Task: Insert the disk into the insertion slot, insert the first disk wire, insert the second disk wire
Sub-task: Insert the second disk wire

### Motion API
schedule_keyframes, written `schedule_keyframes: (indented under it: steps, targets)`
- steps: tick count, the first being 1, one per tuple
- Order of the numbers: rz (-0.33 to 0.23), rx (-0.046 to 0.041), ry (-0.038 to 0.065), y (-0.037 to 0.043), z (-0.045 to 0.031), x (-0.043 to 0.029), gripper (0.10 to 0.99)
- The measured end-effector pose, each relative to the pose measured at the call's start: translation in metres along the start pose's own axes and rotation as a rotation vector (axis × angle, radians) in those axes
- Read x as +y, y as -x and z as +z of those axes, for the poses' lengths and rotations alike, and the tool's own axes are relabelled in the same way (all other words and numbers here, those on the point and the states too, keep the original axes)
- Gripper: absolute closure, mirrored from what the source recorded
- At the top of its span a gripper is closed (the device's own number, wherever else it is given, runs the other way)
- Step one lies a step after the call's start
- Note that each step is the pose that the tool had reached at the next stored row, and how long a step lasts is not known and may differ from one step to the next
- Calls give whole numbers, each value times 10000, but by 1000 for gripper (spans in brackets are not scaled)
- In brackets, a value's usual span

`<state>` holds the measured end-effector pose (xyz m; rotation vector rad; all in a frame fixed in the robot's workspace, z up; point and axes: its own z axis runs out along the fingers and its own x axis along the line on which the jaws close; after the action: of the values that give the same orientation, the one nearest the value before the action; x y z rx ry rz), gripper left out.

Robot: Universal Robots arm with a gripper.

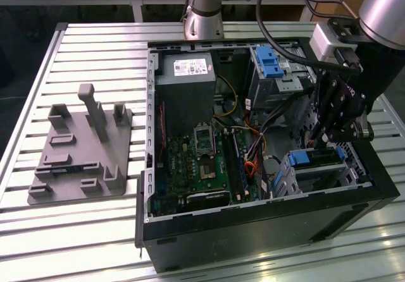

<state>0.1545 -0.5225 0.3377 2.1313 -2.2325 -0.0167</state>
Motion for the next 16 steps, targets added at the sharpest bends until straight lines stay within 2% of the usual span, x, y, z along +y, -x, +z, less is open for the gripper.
schedule_keyframes:
  steps: [6,9,16]
  targets:
    - [-4,-52,2,-17,5,-2,890]
    - [-6,-117,5,-34,8,-2,890]
    - [-5,-116,5,-37,18,-4,890]
